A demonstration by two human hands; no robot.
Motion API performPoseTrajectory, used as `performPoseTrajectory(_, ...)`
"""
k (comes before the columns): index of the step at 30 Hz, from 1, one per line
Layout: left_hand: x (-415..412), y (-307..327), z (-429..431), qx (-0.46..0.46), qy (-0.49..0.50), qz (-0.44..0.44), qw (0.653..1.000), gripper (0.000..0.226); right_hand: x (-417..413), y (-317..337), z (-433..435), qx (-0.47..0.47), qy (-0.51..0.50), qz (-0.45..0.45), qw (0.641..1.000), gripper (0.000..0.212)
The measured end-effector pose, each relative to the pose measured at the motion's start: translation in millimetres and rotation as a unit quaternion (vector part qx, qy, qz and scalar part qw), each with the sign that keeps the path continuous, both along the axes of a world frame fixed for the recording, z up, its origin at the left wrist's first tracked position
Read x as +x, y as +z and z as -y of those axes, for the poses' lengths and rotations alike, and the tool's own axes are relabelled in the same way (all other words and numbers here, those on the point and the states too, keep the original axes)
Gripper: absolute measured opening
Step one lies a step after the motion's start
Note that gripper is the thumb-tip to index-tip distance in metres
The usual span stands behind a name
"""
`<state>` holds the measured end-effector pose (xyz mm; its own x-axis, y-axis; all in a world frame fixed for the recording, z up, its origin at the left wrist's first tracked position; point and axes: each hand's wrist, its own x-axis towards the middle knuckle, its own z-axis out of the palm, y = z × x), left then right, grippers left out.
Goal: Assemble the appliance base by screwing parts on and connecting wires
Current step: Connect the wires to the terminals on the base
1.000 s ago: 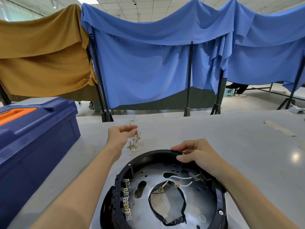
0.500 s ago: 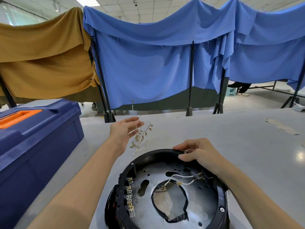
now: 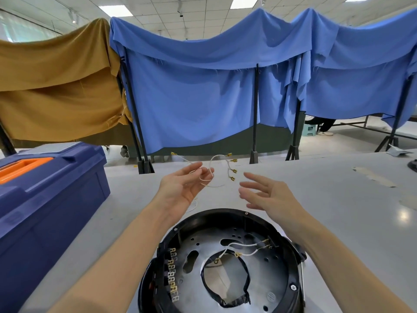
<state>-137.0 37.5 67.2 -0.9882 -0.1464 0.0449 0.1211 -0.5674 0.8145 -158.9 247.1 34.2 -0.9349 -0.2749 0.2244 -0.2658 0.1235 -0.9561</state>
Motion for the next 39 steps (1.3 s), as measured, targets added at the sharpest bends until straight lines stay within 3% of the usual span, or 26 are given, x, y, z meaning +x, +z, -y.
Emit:
performPoseTrajectory(2, 5, 0, -8, -0.001, -0.023, -0.003, 1.000, 0.023, 3, 5, 2, -0.042, 0.009, -0.002, 0.999, 0.045)
performPoseTrajectory(6, 14, 0, -17, -0.012, -0.032, -0.020, 0.999, 0.030, 5, 13, 0, -0.132, 0.000, -0.001, 0.991, 0.010)
performPoseTrajectory(13, 21, 4, -16, -0.038, 0.083, -0.024, 0.996, 0.046, -3, 10, -11, -0.053, -0.064, 0.027, 0.996, 0.012)
performPoseTrajectory(16, 25, 7, -21, -0.115, 0.094, -0.035, 0.988, 0.033, -4, 8, -9, -0.028, -0.069, 0.037, 0.996, 0.013)
performPoseTrajectory(20, 30, 6, -31, -0.212, 0.142, -0.091, 0.963, 0.015, -2, 12, -6, -0.087, -0.054, 0.048, 0.994, 0.009)
performPoseTrajectory(24, 33, 14, -39, -0.283, 0.241, -0.166, 0.914, 0.011, 4, 19, -4, -0.054, -0.094, -0.025, 0.994, 0.011)
performPoseTrajectory(26, 34, 13, -41, -0.381, 0.306, -0.204, 0.848, 0.014, 10, 27, -2, -0.066, -0.034, -0.031, 0.997, 0.034)
performPoseTrajectory(29, 37, 6, -44, -0.558, 0.385, -0.295, 0.673, 0.010, 25, 42, 0, -0.125, 0.123, 0.012, 0.984, 0.060)
performPoseTrajectory(31, 38, 4, -44, -0.635, 0.420, -0.328, 0.559, 0.005, 33, 50, 0, -0.118, 0.200, 0.017, 0.972, 0.066)
performPoseTrajectory(33, 39, 2, -43, -0.689, 0.452, -0.322, 0.466, 0.010, 37, 55, -3, -0.096, 0.240, 0.005, 0.966, 0.059)
performPoseTrajectory(36, 41, -1, -39, -0.731, 0.461, -0.320, 0.388, 0.022, 39, 59, -6, -0.060, 0.209, -0.019, 0.976, 0.038)
performPoseTrajectory(39, 43, -2, -35, -0.764, 0.457, -0.313, 0.331, 0.023, 34, 56, -6, -0.048, 0.152, -0.023, 0.987, 0.035)
